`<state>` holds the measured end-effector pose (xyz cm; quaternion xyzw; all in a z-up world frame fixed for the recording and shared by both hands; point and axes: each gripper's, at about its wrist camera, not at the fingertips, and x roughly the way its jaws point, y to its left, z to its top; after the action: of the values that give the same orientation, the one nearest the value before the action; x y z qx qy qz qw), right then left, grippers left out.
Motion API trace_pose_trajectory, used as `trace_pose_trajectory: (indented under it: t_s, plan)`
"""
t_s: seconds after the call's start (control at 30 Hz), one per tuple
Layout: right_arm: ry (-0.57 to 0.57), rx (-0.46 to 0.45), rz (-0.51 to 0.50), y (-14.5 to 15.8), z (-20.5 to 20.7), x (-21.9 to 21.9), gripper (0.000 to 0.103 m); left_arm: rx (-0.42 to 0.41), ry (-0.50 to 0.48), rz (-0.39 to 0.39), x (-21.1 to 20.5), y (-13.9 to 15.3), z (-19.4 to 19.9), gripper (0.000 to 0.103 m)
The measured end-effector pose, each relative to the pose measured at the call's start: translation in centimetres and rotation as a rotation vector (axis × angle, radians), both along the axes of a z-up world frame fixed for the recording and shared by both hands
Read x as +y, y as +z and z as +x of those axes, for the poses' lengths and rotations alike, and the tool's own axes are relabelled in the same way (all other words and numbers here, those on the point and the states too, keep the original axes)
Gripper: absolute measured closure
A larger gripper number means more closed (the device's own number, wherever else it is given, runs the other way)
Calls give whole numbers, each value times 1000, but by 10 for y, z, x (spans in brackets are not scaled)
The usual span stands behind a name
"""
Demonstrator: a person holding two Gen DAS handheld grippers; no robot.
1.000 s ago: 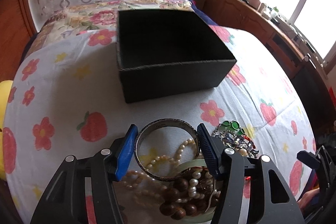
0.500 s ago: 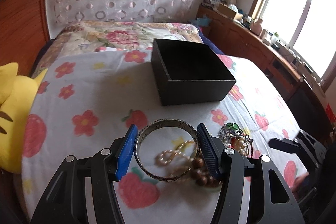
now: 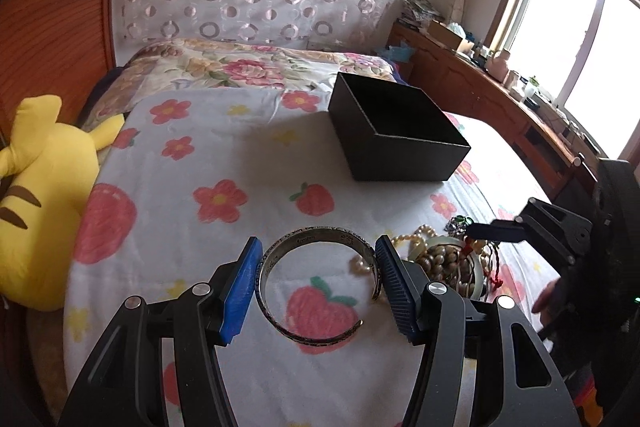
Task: Organize jewelry
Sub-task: 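Grasp and lift the green jade bangle with the right gripper while the left holds the silver bangle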
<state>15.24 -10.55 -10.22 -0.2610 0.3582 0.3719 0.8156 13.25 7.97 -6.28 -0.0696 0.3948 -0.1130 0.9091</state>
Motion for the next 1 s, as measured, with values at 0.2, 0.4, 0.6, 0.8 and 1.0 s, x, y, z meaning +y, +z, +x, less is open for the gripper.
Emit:
trace_pose_trajectory:
  t_s: [0.2,0.4,0.6,0.8,1.0]
  plan:
    - [18,4,-81,-9,8,13,14,6,10,-3,6,-3,0,47]
    - [19,1,-87,-5,9,8,29,2,11,-1,6,-2,-2,47]
    - [3,-36,45,12,4,-7,29,-4,3,0,5,-1,-3,47]
    - [-20,-93,157,43,-2,-21,29,-18,-2,3,0,6,-4,47]
    - [-43,-127,199,67,6,-32,29,-33,-5,3,-5,15,-3,47]
